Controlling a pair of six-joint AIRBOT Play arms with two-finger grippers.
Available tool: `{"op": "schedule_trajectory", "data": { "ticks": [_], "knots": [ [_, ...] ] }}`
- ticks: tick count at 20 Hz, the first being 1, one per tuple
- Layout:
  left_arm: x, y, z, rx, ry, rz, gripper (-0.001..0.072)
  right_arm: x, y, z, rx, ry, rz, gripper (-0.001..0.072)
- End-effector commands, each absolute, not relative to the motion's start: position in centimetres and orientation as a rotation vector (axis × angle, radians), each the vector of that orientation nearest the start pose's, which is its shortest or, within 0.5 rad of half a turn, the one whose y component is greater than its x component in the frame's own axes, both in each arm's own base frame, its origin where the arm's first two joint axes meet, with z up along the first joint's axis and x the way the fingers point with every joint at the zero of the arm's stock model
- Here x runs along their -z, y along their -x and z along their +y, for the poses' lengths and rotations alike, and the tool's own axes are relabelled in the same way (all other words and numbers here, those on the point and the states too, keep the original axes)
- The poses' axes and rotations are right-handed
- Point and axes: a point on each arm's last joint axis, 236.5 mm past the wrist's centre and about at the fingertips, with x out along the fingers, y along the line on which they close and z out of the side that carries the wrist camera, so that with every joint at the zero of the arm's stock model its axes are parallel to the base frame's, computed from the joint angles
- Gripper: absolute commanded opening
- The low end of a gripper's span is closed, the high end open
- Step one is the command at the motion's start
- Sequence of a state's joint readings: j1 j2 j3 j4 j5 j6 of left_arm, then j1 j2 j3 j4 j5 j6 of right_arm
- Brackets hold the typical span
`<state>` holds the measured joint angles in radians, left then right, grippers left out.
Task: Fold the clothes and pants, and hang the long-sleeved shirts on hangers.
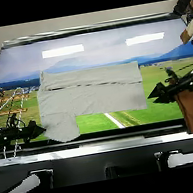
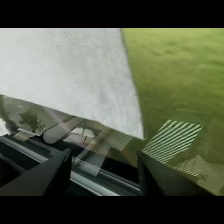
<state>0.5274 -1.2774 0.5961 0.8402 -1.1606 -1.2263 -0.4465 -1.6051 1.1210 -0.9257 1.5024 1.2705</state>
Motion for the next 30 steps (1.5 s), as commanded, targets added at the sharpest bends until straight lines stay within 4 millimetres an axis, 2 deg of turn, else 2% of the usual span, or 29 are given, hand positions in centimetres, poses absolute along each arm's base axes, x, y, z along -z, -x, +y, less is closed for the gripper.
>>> {"op": "schedule_trajectory", "data": {
  "ticks": [1,5,9,19,21,23,26,28,30],
  "knots": [
    [9.9,-26.4,-1.3,0.098,0.964,1.431,0.0016,9.2,-32.0,0.2,-0.301,-0.829,1.593,0.0485],
    [9.9,-26.4,-1.3,0.098,0.964,1.431,0.0016,9.6,-32.8,0.1,-0.291,-0.827,1.551,0.0485],
    [9.9,-26.5,-1.3,0.096,0.964,1.43,0.0016,9.4,-33.1,1.1,-0.313,-0.881,1.526,0.0485],
    [9.9,-26.5,-1.3,0.096,0.964,1.429,0.0016,11.2,-30.2,3.3,-0.322,-0.979,1.572,0.0473],
    [9.9,-26.5,-1.3,0.095,0.964,1.429,0.0016,11.4,-30.9,3.1,-0.311,-0.977,1.541,0.0267],
    [9.9,-26.5,-1.3,0.096,0.964,1.43,0.0016,11.2,-32.3,3.0,-0.309,-0.994,1.476,0.0095],
    [9.8,-26.5,-1.3,0.097,0.963,1.428,0.0016,10.3,-34.0,3.2,-0.317,-1.025,1.398,0.0034],
    [9.1,-26.3,-1.7,0.119,0.97,1.439,0.0015,9.2,-33.6,3.8,-0.364,-1.032,1.405,0.0033],
    [7.5,-26.1,-2.1,0.144,0.972,1.439,0.0014,7.0,-32.4,4.9,-0.459,-1.017,1.421,0.0032]
  ]
}}
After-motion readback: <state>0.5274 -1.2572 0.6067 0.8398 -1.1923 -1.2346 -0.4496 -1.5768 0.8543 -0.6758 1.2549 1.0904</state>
